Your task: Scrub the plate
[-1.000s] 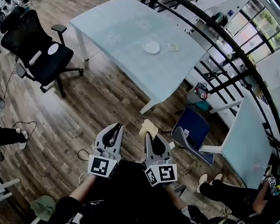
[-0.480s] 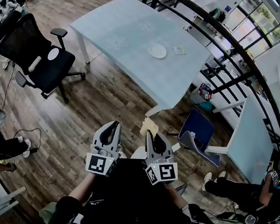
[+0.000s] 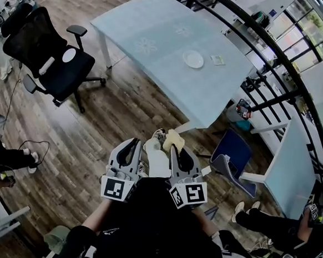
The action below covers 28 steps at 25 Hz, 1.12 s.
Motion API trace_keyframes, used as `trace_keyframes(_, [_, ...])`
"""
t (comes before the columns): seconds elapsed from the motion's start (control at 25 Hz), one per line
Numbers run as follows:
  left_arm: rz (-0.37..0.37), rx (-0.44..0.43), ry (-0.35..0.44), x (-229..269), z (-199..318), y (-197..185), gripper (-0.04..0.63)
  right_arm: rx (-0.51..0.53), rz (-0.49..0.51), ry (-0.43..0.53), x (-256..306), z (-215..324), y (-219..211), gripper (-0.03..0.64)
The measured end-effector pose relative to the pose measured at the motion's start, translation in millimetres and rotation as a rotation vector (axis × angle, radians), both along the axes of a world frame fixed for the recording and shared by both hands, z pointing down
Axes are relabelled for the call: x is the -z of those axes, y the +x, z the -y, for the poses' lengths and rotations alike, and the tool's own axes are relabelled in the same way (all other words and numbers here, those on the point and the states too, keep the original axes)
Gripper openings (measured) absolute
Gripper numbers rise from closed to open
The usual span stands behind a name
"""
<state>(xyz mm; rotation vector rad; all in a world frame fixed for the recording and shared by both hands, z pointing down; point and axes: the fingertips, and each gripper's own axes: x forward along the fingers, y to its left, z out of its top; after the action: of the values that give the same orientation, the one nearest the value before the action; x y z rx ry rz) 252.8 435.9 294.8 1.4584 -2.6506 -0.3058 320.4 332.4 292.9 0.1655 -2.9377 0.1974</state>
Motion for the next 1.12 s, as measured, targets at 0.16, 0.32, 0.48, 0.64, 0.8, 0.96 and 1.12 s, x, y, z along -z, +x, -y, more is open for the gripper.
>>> trace_keyframes(0.16, [-0.001, 0.058, -0.017, 4, -6, -27, 0.032, 0.045, 0.006, -0.003, 1, 0, -30, 0.06])
trace_keyframes(0.32, [0.003, 0.081, -0.014, 6, 2, -49, 0.033, 0.06, 0.006, -0.022, -1, 9, -52, 0.06])
trace_keyframes(0.48, [-0.032, 0.038, -0.044, -1, 28, -71, 0.033, 0.054, -0.005, -0.041, -5, 29, -75, 0.06])
trace_keyframes(0.64, [-0.007, 0.011, -0.042, 6, 59, -95, 0.033, 0.041, -0.019, -0.053, -8, 58, -102, 0.06])
trace_keyframes(0.8, [-0.01, 0.022, -0.06, 11, 84, -122, 0.034, 0.038, -0.008, -0.059, -4, 84, -130, 0.06])
trace_keyframes(0.96, [0.001, 0.016, -0.062, 15, 115, -151, 0.034, 0.029, 0.006, -0.058, 2, 113, -155, 0.06])
trace_keyframes(1.12, [-0.005, -0.024, -0.062, 18, 159, -168, 0.032, -0.005, 0.016, -0.057, 6, 154, -171, 0.06])
